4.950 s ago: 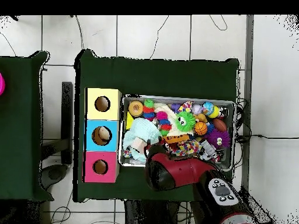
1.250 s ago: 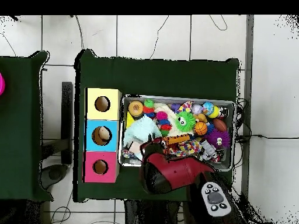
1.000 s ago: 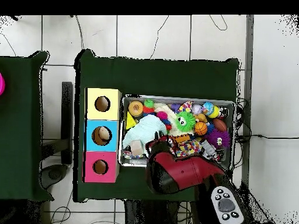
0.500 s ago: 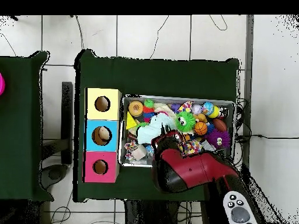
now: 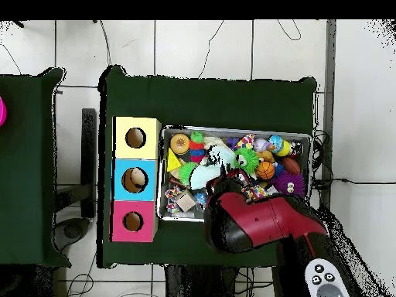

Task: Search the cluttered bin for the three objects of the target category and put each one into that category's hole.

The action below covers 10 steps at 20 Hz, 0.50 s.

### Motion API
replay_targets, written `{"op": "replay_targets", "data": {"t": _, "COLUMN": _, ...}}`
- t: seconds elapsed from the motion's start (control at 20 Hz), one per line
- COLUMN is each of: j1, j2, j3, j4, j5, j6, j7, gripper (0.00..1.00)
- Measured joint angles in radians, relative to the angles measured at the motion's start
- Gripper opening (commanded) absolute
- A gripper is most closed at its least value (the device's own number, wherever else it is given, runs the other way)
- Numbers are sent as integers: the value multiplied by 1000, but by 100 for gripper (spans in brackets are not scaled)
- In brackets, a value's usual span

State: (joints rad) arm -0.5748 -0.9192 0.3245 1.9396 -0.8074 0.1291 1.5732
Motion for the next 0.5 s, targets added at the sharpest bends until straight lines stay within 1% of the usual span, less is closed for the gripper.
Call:
{"op": "replay_targets", "data": {"t": 0.05, "j1": -5, "j2": -9, "j3": 11, "j4": -2, "j5": -9, "j6": 28, "j7": 0, "gripper": 0}}
{"op": "replay_targets", "data": {"t": 0.5, "j1": -20, "j2": -27, "j3": 51, "j4": -12, "j5": -39, "j6": 141, "j7": -1, "gripper": 0}}
